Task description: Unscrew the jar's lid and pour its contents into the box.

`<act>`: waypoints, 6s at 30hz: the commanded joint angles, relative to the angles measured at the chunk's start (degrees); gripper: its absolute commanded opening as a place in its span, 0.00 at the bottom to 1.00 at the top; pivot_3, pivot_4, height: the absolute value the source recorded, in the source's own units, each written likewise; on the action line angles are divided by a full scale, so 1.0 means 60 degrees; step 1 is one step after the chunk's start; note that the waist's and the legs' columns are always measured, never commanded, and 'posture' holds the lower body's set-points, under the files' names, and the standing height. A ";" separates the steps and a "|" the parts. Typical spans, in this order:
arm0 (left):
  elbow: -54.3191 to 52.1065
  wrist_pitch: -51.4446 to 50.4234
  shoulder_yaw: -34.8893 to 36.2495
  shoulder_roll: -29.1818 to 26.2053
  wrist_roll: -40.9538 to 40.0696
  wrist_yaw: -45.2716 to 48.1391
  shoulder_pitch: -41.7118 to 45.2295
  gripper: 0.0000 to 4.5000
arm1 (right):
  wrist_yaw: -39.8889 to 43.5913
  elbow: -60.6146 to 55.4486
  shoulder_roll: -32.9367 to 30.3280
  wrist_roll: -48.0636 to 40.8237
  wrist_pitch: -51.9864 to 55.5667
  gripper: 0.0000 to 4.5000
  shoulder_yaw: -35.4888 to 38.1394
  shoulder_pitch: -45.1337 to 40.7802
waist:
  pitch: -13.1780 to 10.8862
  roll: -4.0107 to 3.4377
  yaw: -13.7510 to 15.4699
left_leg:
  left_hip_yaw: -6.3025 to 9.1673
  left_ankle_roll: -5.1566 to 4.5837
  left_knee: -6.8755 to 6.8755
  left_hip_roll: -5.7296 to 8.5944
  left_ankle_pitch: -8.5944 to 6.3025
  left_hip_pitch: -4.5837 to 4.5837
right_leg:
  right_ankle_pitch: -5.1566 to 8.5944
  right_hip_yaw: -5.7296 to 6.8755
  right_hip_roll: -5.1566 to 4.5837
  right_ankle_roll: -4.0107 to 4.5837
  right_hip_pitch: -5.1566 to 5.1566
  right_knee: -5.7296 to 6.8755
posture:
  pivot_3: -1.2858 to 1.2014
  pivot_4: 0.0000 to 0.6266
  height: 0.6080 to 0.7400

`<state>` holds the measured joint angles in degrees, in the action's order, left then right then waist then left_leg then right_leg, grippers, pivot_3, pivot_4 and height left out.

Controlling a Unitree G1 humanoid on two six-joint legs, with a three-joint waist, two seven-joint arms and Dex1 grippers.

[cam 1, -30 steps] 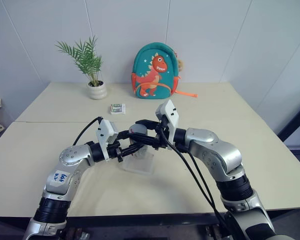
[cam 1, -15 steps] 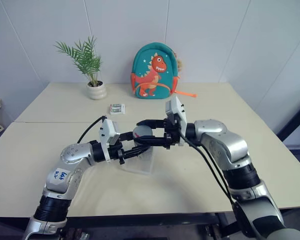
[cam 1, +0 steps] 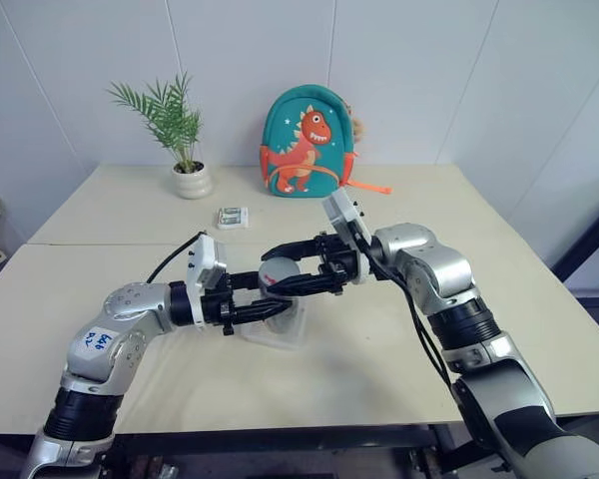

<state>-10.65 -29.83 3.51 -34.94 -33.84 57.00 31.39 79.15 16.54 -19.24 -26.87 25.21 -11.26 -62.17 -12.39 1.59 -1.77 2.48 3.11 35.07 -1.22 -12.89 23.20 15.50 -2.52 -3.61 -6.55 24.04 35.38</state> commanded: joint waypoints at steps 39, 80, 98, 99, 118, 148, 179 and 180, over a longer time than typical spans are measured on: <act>0.0800 0.1487 -0.0078 0.0609 0.0346 0.0336 0.0369 0.49 | -0.2160 -0.1360 0.0524 0.0336 0.0351 0.99 0.0132 0.0392 | 0.0000 0.0000 0.0003 | -0.0014 0.0007 0.0011 -0.0002 0.0001 0.0003 | 0.0005 -0.0010 0.0004 0.0009 0.0026 0.0037 | 0.52 0.24 1.00; 0.1137 0.1778 0.0117 0.0627 0.0322 0.0533 0.0248 0.49 | -0.1190 0.0072 -0.1511 0.0204 0.0222 0.99 0.1504 0.0650 | 0.0000 0.0000 -0.0027 | -0.0046 0.0008 0.0008 -0.0002 0.0002 0.0014 | 0.0005 -0.0036 0.0007 0.0008 0.0056 0.0051 | 0.52 0.24 1.00; 0.1278 0.1826 0.0010 0.0671 0.0466 0.0411 0.0383 0.49 | -0.2166 -0.2559 0.0041 -0.0665 0.1483 0.99 0.0722 0.0706 | 0.0000 0.0000 0.0003 | -0.0053 0.0012 0.0022 -0.0004 0.0005 0.0011 | 0.0004 -0.0049 0.0010 0.0007 0.0065 0.0080 | 0.52 0.24 1.00; 0.1294 0.1823 0.0018 0.0672 0.0466 0.0403 0.0398 0.49 | -0.2244 -0.2484 0.0149 -0.0580 0.1415 0.99 0.0640 0.0645 | 0.0000 0.0000 0.0000 | -0.0053 0.0012 0.0021 -0.0004 0.0005 0.0012 | 0.0004 -0.0050 0.0010 0.0007 0.0065 0.0080 | 0.52 0.24 1.00; 0.1242 0.1815 -0.0003 0.0730 0.0476 0.0341 0.0373 0.49 | -0.2425 -0.0368 0.0615 0.0392 0.0120 0.99 0.0541 -0.0259 | 0.0000 -0.0001 -0.0010 | -0.0053 0.0012 0.0020 -0.0004 0.0005 0.0013 | 0.0004 -0.0050 0.0012 0.0007 0.0071 0.0083 | 0.52 0.24 1.00; 0.1234 0.1866 0.0066 0.0825 0.0595 0.0392 0.0327 0.49 | -0.0980 0.0585 -0.1761 0.0290 0.0168 0.99 0.1404 0.0123 | 0.0000 0.0000 -0.0065 | -0.0078 0.0011 0.0016 -0.0005 0.0005 0.0010 | 0.0004 -0.0073 0.0015 0.0006 0.0080 0.0082 | 0.52 0.24 1.00; 0.1289 0.1812 -0.0017 0.0885 0.0640 0.0441 0.0402 0.49 | -0.2738 -0.1273 0.0655 0.0381 0.1146 0.99 0.0210 -0.0126 | 0.0000 -0.0001 -0.0031 | -0.0089 0.0011 0.0022 -0.0007 0.0005 0.0010 | 0.0000 -0.0090 0.0018 -0.0001 0.0084 0.0088 | 0.52 0.24 1.00; 0.1285 0.1809 -0.0015 0.0889 0.0637 0.0438 0.0399 0.49 | -0.2739 -0.1179 0.0664 0.0426 0.1100 0.99 0.0214 -0.0153 | 0.0000 -0.0001 -0.0030 | -0.0089 0.0012 0.0021 -0.0007 0.0005 0.0010 | -0.0001 -0.0090 0.0018 -0.0001 0.0084 0.0087 | 0.52 0.24 1.00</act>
<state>-1.41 -19.78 3.22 -29.75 -29.40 59.54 33.02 62.87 9.85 -15.79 -24.26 33.46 -10.56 -61.60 -12.39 1.58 -1.95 1.95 3.18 35.20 -1.26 -12.86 23.26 15.50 -3.06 -3.50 -6.55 24.54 35.90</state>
